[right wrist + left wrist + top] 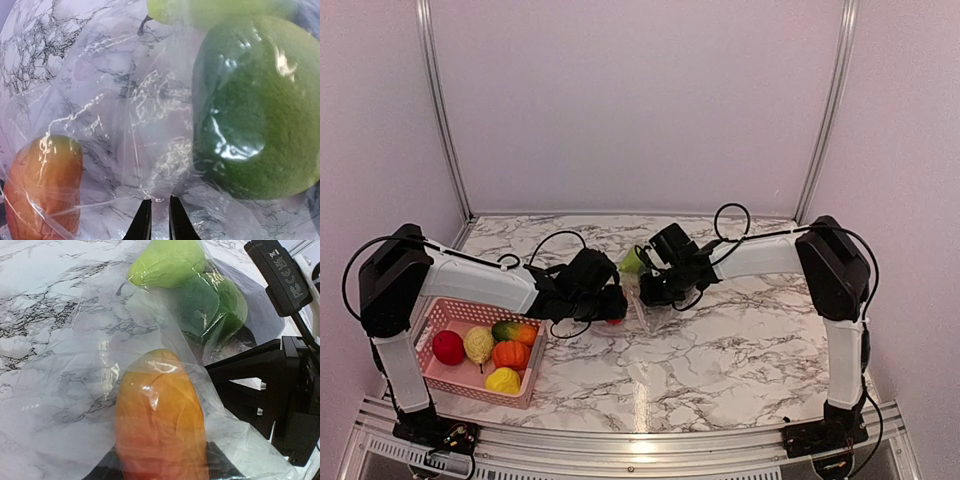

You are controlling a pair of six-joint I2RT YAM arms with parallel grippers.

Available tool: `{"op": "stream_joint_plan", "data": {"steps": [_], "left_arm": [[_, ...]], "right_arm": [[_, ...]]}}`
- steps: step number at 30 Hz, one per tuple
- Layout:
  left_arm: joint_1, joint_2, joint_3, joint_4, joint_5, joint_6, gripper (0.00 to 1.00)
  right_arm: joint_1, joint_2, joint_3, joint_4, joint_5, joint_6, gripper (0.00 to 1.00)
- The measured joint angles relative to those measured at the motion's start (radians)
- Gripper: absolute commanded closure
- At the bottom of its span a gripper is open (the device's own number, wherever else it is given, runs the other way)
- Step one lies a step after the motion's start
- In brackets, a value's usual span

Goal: Open the zip-top bag and remove the fake food
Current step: Pick up the fake fruit from the zipper food storage bag.

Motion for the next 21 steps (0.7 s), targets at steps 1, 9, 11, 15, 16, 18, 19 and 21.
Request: {"op": "stream_joint_plan", "data": {"steps": [1, 9, 11, 15, 16, 18, 19, 21], "left_arm": [[0.000, -0.011, -0.003, -0.002, 0.008, 0.000, 0.54], [0.000, -0.075, -0.022, -0.023, 0.083, 0.000, 0.54], [0.000, -0.092, -0.031, -0.028, 0.111, 0.002, 0.54], [0.000, -0.125, -0.050, -0.050, 0.155, 0.005, 0.54], [0.000, -0.131, -0.053, -0.056, 0.164, 0.006, 0.54], [0.000, -0.143, -0.063, -0.068, 0.185, 0.008, 0.54], [0.000, -0.148, -0.068, -0.071, 0.192, 0.009, 0.54], [-0.001, -0.158, -0.080, -0.077, 0.210, 0.011, 0.54]], "right_arm": [[0.000, 0.000, 0.000, 0.000, 0.010, 0.000, 0.88], [0.006, -0.012, -0.017, 0.026, 0.080, 0.000, 0.88], [0.007, -0.013, -0.019, 0.032, 0.093, 0.000, 0.88], [0.007, -0.013, -0.021, 0.046, 0.105, 0.000, 0.88], [0.007, -0.013, -0.021, 0.048, 0.106, 0.000, 0.88], [0.007, -0.013, -0.021, 0.052, 0.112, 0.000, 0.88], [0.007, -0.013, -0.021, 0.054, 0.114, 0.000, 0.88], [0.007, -0.013, -0.021, 0.059, 0.119, 0.000, 0.87]]}}
